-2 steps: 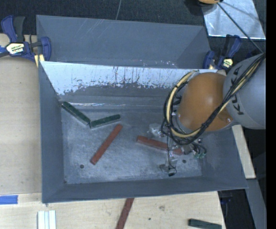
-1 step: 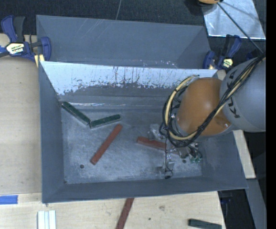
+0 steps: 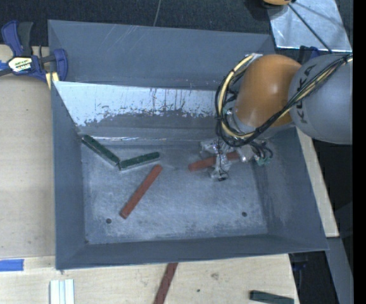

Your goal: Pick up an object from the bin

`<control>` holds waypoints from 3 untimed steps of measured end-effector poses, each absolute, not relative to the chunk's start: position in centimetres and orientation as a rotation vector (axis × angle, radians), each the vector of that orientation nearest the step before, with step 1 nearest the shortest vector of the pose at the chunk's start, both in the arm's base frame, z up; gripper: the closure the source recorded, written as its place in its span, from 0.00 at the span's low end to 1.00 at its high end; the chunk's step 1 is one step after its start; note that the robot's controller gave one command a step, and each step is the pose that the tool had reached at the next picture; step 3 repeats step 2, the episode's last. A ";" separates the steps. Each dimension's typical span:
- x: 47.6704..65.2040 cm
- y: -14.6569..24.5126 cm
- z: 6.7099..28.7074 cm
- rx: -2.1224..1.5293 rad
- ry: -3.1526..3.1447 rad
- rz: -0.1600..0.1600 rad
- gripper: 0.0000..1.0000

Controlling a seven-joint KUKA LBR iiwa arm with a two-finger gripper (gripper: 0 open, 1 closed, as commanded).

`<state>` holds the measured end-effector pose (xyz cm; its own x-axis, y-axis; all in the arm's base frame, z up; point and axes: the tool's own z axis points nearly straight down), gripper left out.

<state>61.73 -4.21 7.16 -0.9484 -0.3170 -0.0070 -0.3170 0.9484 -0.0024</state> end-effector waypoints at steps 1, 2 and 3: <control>61.7 -4.2 7.2 -0.503 3.094 -0.002 1.00; 60.5 -2.5 23.7 -0.531 3.086 -0.003 1.00; 60.5 -2.5 23.7 -0.531 3.086 -0.003 1.00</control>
Offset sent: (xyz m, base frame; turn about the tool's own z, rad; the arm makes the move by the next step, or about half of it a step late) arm -0.0144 0.0172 0.1616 -0.0186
